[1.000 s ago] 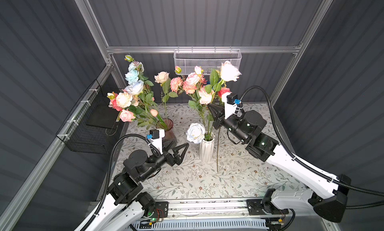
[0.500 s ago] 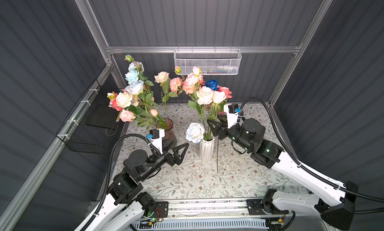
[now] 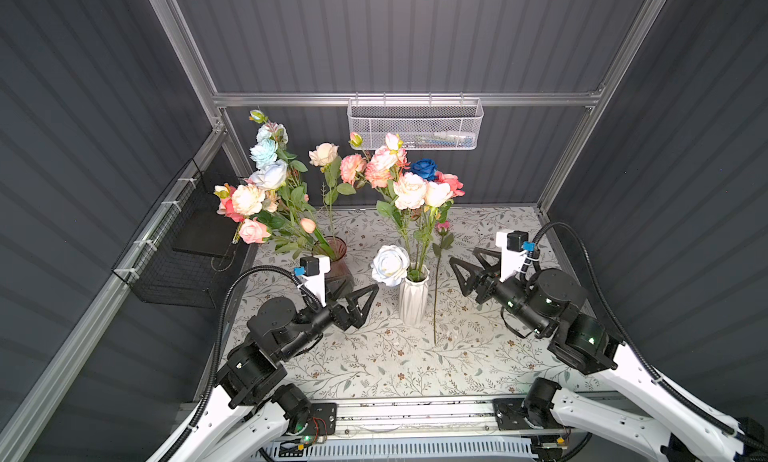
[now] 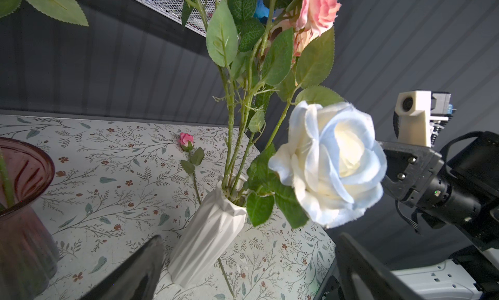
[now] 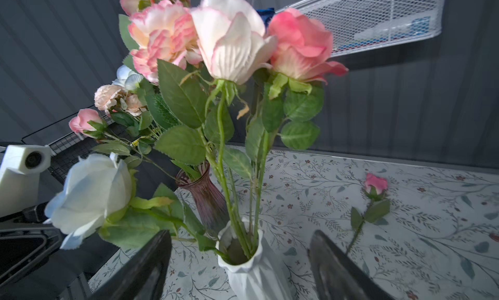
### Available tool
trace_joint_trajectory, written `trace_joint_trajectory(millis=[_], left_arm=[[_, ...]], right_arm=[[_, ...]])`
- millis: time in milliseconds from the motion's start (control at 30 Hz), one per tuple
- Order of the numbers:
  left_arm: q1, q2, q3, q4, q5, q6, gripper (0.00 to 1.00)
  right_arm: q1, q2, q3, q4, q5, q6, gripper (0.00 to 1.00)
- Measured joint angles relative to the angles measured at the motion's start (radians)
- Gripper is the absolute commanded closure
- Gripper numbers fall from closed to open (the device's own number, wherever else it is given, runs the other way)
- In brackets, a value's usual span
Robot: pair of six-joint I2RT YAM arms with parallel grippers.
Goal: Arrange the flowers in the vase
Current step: 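Move the right gripper back toward the last loose pink rose stem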
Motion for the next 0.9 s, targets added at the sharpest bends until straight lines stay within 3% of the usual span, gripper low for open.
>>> trace_joint_trajectory(millis=[233, 467, 667, 900], left_arm=[[0.0, -0.035, 0.0, -0.016, -0.06, -0.002, 0.0], [0.0, -0.072, 0.0, -0.041, -0.105, -0.005, 0.0], [0.0, -0.072, 0.0, -0.06, -0.111, -0.005, 0.0], [0.0, -0.072, -0.002, -0.061, -0.111, -0.005, 0.0]], right_arm=[[-0.162, 0.08, -0.069, -0.081, -0.023, 0.087, 0.24], [-0.388, 0.431, -0.052, -0.1, -0.171, 0.158, 0.29], [-0.425, 0.766, 0.06, -0.089, -0.225, 0.171, 0.35], [-0.441, 1.073, 0.335, -0.109, -0.209, 0.179, 0.47]])
